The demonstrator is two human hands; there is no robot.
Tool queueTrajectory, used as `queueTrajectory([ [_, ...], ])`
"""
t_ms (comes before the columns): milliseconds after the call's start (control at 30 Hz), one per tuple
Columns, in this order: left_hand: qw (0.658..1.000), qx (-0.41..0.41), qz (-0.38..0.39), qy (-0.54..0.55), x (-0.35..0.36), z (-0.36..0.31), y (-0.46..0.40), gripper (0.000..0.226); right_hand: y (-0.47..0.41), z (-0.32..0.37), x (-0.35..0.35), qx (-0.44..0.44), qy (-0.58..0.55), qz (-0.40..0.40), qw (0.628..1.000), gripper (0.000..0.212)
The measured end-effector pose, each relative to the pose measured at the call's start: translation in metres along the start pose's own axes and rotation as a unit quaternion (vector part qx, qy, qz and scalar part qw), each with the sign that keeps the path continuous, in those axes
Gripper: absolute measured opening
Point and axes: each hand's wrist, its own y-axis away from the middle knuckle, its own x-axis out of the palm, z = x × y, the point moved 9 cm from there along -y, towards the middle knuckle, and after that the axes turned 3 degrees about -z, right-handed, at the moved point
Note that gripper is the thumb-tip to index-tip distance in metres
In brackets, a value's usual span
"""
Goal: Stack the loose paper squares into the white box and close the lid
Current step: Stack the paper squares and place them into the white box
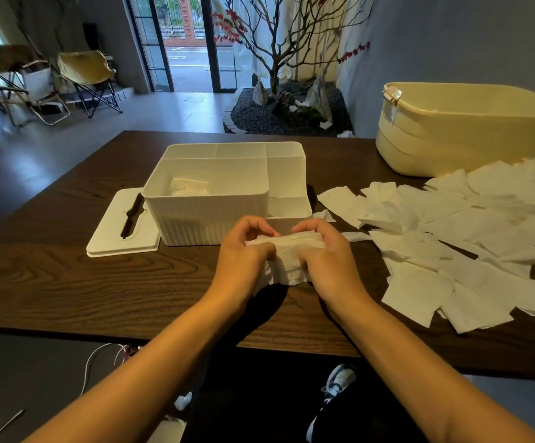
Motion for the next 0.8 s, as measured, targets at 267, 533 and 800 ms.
queueTrajectory([
  [267,0.951,0.03,0.167,-0.257,-0.006,-0.022,-0.003,0.024,-0.013,0.014,-0.005,-0.001,0.016,-0.011,1.0,0.019],
  [533,0.981,-0.047,0.156,-0.108,-0.04,-0.068,-0.015,0.016,-0.033,0.083,0.01,-0.009,-0.155,0.012,0.988,0.016],
  [800,0.991,-0.086,0.094,-0.031,-0.065,-0.083,-0.036,0.028,-0.049,0.096,0.07,0.053,-0.149,0.097,0.983,0.009],
])
